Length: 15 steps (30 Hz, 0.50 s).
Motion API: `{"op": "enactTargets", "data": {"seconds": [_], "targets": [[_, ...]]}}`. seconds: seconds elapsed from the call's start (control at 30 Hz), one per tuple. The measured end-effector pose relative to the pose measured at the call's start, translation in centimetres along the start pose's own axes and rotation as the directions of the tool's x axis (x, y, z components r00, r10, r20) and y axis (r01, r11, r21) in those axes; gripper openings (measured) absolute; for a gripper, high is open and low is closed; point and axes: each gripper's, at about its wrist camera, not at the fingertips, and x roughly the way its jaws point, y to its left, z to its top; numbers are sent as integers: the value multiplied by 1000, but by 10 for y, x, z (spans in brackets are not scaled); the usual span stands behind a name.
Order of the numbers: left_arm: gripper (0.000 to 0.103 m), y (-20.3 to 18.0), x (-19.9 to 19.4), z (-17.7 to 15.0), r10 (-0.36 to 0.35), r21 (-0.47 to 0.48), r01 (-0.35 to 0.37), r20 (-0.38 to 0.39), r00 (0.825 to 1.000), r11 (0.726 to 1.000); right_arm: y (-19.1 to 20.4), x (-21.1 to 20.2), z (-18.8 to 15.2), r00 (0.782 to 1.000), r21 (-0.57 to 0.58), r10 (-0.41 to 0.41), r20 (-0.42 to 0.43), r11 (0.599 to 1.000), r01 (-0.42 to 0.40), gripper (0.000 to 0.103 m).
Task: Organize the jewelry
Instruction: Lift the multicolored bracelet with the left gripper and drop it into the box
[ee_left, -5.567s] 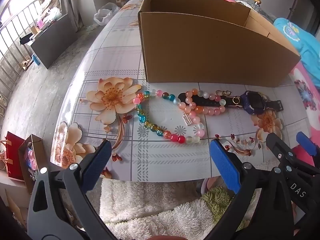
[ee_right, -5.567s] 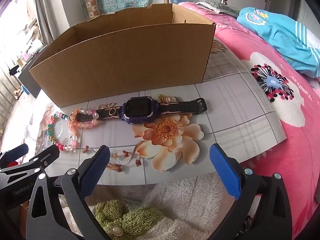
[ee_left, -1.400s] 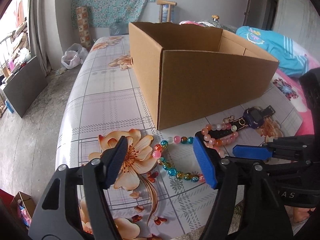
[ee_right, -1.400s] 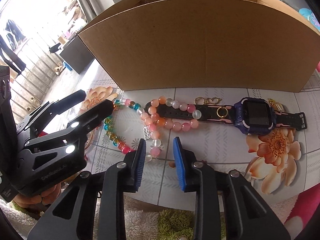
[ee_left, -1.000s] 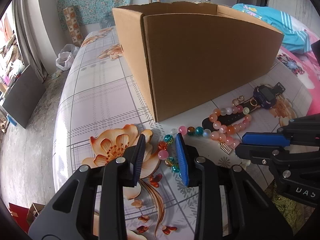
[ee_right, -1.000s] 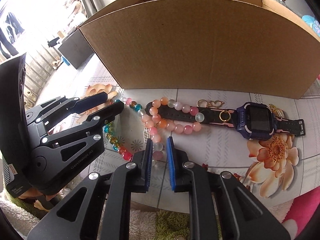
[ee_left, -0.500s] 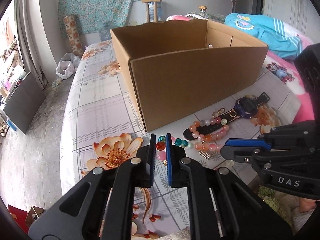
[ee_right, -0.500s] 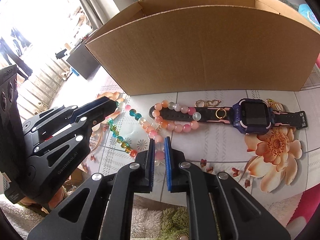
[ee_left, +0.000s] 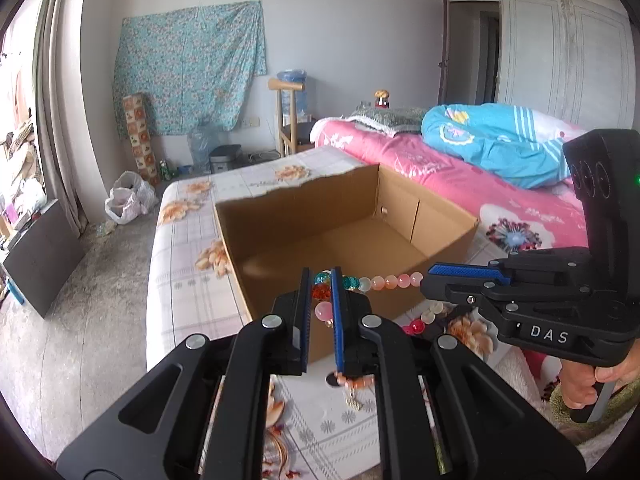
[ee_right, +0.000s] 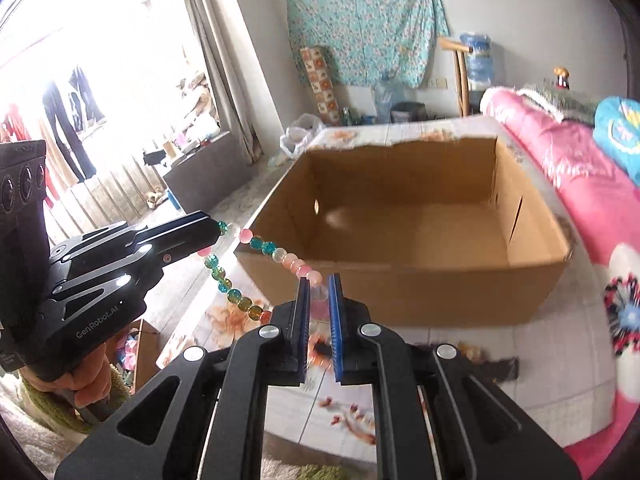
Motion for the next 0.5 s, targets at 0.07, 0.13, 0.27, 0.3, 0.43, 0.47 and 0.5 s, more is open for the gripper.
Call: {"op": "enactTargets", "data": {"seconds": [0.07,0.13,0.27,0.3,0.43,0.47,0.5], "targets": [[8,3,11,21,8,11,-8,18,1000,1000,-10,0,24,1000,-29,5,17,1000,-5,10],[8,11,35,39,13,2,-13,-19,1000,1000,-26,8,45,1000,-43,11,-2,999,-11,10],[8,32,94,64,26,-21,-29,-133,991,999,-59,60,88,985,-2,55,-165,998,-56,10],[8,37,109,67,24,-30,-29,-160,987,999,-65,81,98,974,19,67,-216,998,-64,10],[8,54,165,71,65,-19,-74,-285,956,997,-84,158,114,909,90,94,-405,994,-63,10],[8,56,176,69,78,-9,-85,-317,945,996,-87,173,114,892,104,100,-440,993,-60,10],[8,57,187,66,83,0,-88,-344,935,996,-91,189,114,878,113,94,-469,993,-46,10]]}}
